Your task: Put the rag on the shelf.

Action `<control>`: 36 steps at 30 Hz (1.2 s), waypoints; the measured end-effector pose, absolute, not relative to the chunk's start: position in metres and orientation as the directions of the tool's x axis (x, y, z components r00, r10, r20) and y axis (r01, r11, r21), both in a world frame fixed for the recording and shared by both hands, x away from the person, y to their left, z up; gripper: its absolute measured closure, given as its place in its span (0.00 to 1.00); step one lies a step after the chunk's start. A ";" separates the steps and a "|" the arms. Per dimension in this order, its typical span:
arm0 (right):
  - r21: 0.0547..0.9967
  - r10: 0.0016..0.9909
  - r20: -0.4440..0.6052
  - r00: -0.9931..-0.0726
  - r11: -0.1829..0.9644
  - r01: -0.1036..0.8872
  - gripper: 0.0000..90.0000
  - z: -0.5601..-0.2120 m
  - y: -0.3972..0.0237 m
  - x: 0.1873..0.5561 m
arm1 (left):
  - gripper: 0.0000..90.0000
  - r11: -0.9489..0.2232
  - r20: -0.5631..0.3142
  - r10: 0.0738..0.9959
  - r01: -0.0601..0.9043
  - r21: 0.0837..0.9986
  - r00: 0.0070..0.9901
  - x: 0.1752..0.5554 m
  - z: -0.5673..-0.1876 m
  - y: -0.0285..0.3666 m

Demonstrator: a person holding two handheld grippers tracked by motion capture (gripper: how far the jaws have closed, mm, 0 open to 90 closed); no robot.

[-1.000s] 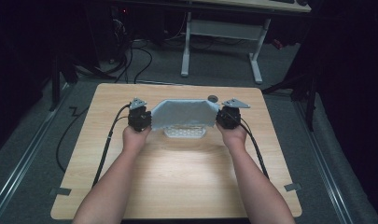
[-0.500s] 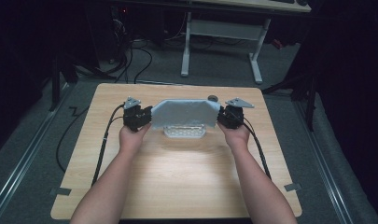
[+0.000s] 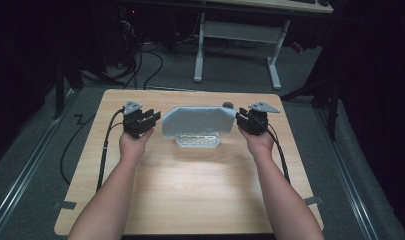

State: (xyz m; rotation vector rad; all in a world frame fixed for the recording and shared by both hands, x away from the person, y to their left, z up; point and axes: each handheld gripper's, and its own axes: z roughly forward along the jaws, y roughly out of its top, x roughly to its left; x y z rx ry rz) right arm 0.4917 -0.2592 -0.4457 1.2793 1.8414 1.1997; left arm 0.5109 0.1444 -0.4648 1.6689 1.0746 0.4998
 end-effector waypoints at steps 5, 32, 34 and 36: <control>0.898 0.926 0.031 -0.376 0.140 0.417 0.71 -0.450 -0.262 0.490 | 0.69 -0.082 -0.143 0.849 0.393 0.916 0.509 0.507 -0.466 0.145; 0.903 0.922 -0.038 -0.386 0.197 0.381 0.53 -0.458 -0.294 0.406 | 0.56 -0.131 -0.102 0.863 0.414 0.901 0.495 0.418 -0.478 0.191; 0.885 0.911 -0.037 -0.412 0.221 0.409 0.46 -0.460 -0.295 0.389 | 0.54 -0.140 -0.101 0.858 0.418 0.898 0.504 0.406 -0.481 0.194; 0.891 0.907 -0.036 -0.419 0.219 0.398 0.46 -0.461 -0.295 0.385 | 0.53 -0.144 -0.111 0.851 0.431 0.891 0.514 0.395 -0.487 0.195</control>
